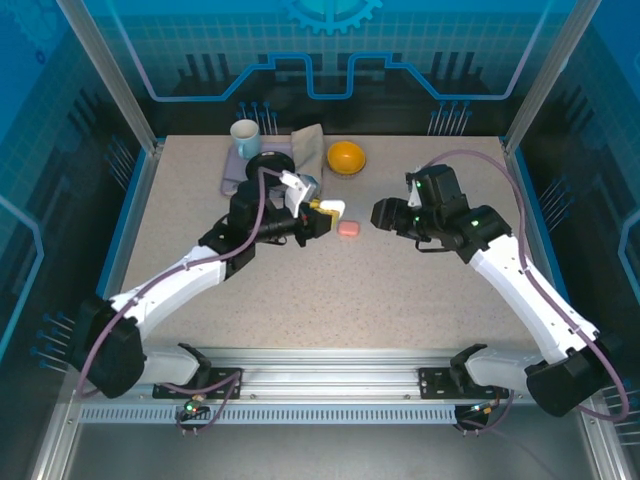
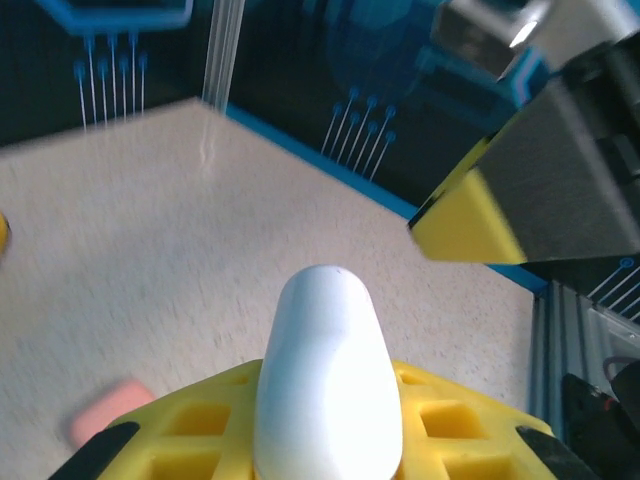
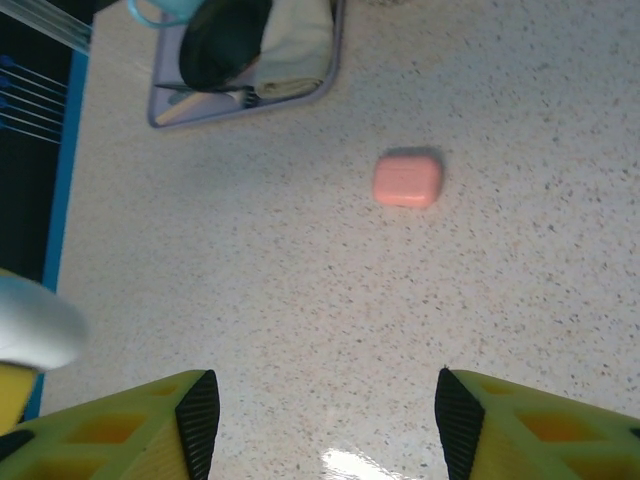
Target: Insert the wireless bluetooth earbuds into the charging case
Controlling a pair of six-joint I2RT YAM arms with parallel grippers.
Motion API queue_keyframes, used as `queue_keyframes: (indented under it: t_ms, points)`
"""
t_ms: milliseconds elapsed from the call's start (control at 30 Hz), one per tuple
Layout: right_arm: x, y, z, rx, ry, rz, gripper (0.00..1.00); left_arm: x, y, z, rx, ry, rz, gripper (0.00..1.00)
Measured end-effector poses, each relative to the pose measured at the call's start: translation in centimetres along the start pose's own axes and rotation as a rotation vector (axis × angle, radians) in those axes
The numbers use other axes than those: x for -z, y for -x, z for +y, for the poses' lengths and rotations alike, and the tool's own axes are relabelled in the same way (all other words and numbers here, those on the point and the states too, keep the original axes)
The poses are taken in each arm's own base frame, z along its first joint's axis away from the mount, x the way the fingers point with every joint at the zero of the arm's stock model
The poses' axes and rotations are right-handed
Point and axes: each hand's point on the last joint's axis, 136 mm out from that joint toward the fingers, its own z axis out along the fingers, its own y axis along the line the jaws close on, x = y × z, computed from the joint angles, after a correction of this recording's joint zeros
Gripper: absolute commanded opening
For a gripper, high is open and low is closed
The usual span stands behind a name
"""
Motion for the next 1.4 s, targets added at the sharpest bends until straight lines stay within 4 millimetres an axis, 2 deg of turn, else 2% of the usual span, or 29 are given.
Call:
queue_keyframes:
  t_ms: [67,133,267,500,600,667,733,900,1033,1133,1200,1233,1267,1400]
  points:
    - [-0.8,-0.6,-0.8,-0.018,-0.019,0.014,0.62,-0.9,-2.9,1.3,0.105,0.02,0.063,0.0]
    - [-1.5,-1.2,-1.5,-0.033,-0.037,0.028,0.62,-1.6,-6.6,2.6,0.218,0.054,0.14,0.0]
    - [-2.7,-1.8,-2.3,-0.055,-0.061,0.044,0.62,-2.0,-12.5,4.4,0.402,0.12,0.274,0.0]
    - [-3.8,-1.6,-2.4,-0.07,-0.07,0.044,0.62,-3.0,-18.2,6.7,0.59,0.183,0.417,0.0]
    - [-4.2,-1.7,-2.6,-0.074,-0.079,0.05,0.62,-3.6,-19.9,7.7,0.644,0.201,0.468,0.02]
    - [-4.4,-1.7,-2.7,-0.073,-0.087,0.05,0.62,-4.0,-20.4,8.2,0.665,0.209,0.491,0.06]
    - [-4.5,-1.7,-2.7,-0.074,-0.093,0.048,0.62,-4.4,-20.5,8.8,0.68,0.212,0.5,0.15]
    - [-4.6,-1.6,-2.8,-0.074,-0.098,0.046,0.62,-4.7,-19.3,10.9,0.708,0.236,0.487,0.35]
    - [-4.7,-1.6,-2.9,-0.074,-0.1,0.044,0.62,-5.0,-18.2,12.7,0.721,0.252,0.47,0.61]
    - [-4.7,-1.6,-2.8,-0.072,-0.1,0.044,0.62,-4.5,-18.1,13.4,0.733,0.267,0.47,0.76]
    - [-4.7,-1.7,-2.8,-0.07,-0.101,0.044,0.62,-4.1,-18.3,13.7,0.746,0.276,0.477,0.82]
    - [-4.7,-1.7,-2.8,-0.069,-0.101,0.044,0.62,-3.9,-18.1,13.7,0.744,0.272,0.473,0.93]
    - [-4.7,-1.7,-2.8,-0.069,-0.101,0.043,0.62,-3.7,-18.0,13.7,0.739,0.277,0.471,0.98]
    - [-4.6,-1.5,-2.9,-0.069,-0.108,0.036,0.62,-1.5,-17.3,13.8,0.746,0.312,0.448,0.99]
